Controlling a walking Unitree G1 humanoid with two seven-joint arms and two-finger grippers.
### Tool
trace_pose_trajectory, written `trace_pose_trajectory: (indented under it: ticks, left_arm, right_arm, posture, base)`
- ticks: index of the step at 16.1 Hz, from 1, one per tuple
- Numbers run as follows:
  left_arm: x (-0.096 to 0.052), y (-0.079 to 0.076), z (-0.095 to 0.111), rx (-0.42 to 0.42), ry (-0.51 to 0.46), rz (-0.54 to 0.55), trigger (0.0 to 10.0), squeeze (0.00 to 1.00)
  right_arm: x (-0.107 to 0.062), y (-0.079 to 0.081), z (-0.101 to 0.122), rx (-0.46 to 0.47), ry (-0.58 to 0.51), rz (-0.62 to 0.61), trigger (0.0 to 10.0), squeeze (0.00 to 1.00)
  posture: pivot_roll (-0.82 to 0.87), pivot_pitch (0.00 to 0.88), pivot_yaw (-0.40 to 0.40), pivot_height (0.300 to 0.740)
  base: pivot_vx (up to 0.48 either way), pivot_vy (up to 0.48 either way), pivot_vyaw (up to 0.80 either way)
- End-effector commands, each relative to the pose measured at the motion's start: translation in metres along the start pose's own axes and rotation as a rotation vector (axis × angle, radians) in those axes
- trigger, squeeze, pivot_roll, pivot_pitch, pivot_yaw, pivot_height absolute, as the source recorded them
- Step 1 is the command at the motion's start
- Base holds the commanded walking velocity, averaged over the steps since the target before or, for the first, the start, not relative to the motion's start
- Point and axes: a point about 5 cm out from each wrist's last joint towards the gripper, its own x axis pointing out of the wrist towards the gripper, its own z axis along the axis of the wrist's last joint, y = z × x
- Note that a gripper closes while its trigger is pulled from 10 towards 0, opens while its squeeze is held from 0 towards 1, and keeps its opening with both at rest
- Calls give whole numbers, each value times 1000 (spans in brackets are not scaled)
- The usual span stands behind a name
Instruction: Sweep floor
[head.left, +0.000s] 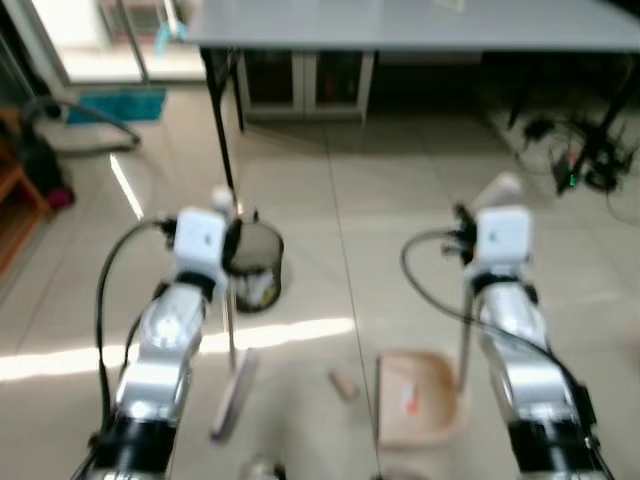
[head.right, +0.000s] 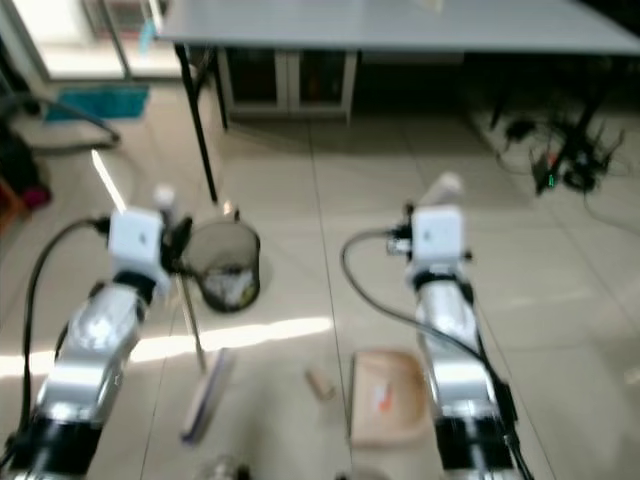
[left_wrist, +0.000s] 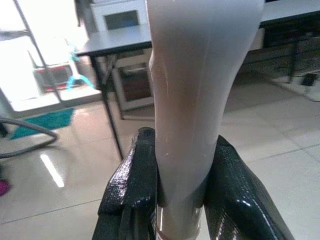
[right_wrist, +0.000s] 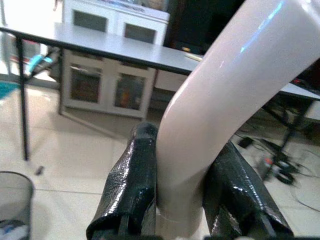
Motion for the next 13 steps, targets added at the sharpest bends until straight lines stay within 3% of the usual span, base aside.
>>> trace_pose_trajectory:
  ticks: [1, 3, 5, 6, 8, 13]
  left_arm:
    - [2, 0, 7, 16, -37, 4, 10000, 0]
    - [3, 2, 8, 16, -40, 12, 10000, 0]
    - [4, 2, 9, 20, -45, 13, 10000, 0]
    - [4, 4, 10, 15, -49, 27, 10000, 0]
    - [5, 5, 9, -22, -35, 34, 10000, 0]
    - [7, -1, 14, 2, -74, 6, 10000, 0]
  right_arm:
    - [3, -3, 8, 7, -37, -9, 10000, 0]
    - [4, -4, 9, 19, -44, -12, 10000, 0]
    - [4, -7, 11, 90, -57, -53, 10000, 0]
    - [4, -8, 10, 78, -50, -53, 10000, 0]
    - [2, -12, 5, 95, -26, -78, 10000, 0]
    - [0, -11, 1, 102, 0, -97, 10000, 0]
  posture:
    - [23, 64, 32, 740]
    - [21, 65, 33, 740]
    - [19, 66, 34, 740]
    - [18, 66, 35, 740]
    - [16, 65, 39, 740]
    - [11, 66, 42, 740]
  base:
    - [0, -412, 800]
    - [0, -412, 800]
    - [0, -412, 0]
    - [0, -330, 0]
    - [0, 0, 0]
    - [0, 0, 0]
